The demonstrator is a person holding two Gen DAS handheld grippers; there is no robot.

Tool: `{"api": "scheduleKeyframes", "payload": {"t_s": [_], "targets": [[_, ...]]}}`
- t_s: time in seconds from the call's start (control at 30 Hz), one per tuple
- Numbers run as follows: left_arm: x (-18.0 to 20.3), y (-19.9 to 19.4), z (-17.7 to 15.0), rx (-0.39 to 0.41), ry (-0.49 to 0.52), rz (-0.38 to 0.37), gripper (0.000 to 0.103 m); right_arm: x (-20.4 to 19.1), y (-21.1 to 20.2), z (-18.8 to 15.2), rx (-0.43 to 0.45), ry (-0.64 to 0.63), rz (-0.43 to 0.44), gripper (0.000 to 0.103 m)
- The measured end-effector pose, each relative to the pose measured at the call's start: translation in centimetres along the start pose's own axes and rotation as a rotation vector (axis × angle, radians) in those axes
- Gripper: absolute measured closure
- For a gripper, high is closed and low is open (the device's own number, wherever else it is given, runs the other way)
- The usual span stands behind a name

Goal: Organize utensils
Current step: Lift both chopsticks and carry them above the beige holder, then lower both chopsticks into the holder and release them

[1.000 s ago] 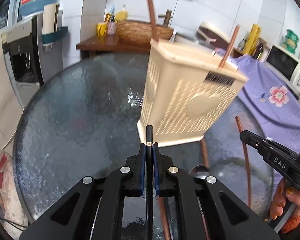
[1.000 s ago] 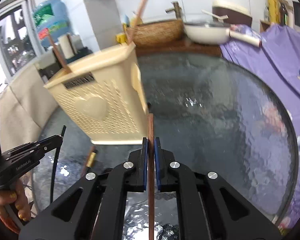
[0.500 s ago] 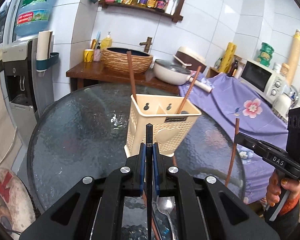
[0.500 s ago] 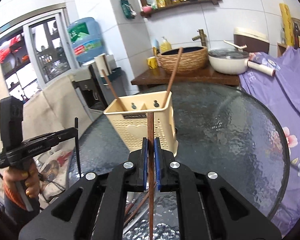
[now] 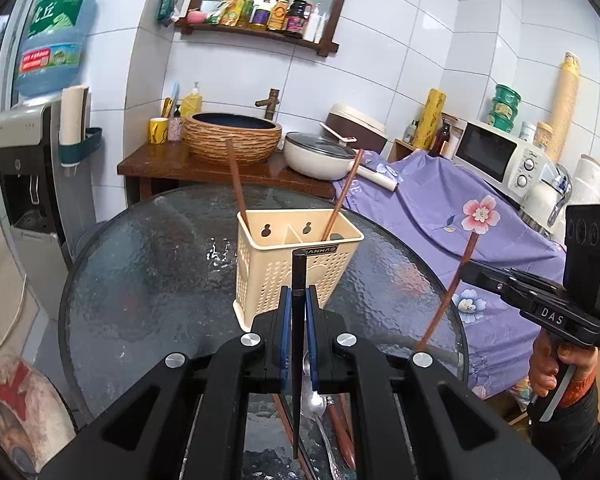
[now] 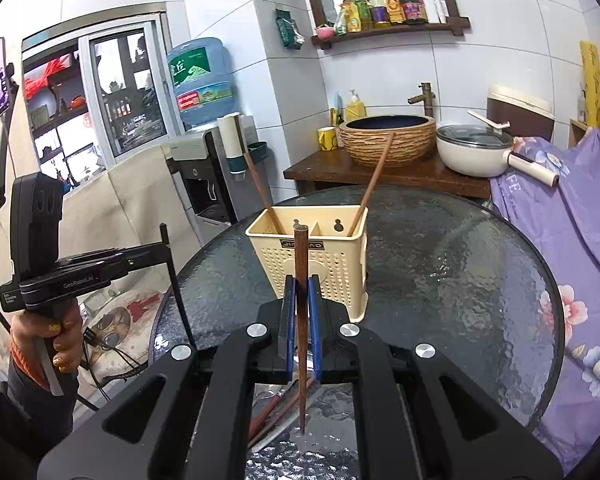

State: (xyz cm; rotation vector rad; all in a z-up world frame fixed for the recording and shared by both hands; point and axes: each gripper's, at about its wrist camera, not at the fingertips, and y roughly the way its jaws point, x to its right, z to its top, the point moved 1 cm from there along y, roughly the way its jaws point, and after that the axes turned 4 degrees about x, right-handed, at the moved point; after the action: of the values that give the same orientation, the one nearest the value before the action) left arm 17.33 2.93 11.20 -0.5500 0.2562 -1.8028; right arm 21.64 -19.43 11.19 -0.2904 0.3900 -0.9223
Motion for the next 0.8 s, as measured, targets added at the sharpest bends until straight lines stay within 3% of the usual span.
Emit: {"api": "scheduleKeyframes", "payload": {"t_s": [0.47,0.67,0.8], "targets": [[1.0,-1.0,1.9,0.048,0.035,-0.011,0.096,-1.0,-0.6,1.8,0.02,-0.032,0.018,0.096],[1.4,-0.8,3.8,0.057,0.036,-0.04,0.096,-1.8,-0.8,4.6,0.048,-0.05,0.029,0.096],[2.1,-1.0,6.9,0.085,0.044,-0.054,0.096,-2.3,-1.1,8.0,0.082,-0.07,0.024,0.096]]}}
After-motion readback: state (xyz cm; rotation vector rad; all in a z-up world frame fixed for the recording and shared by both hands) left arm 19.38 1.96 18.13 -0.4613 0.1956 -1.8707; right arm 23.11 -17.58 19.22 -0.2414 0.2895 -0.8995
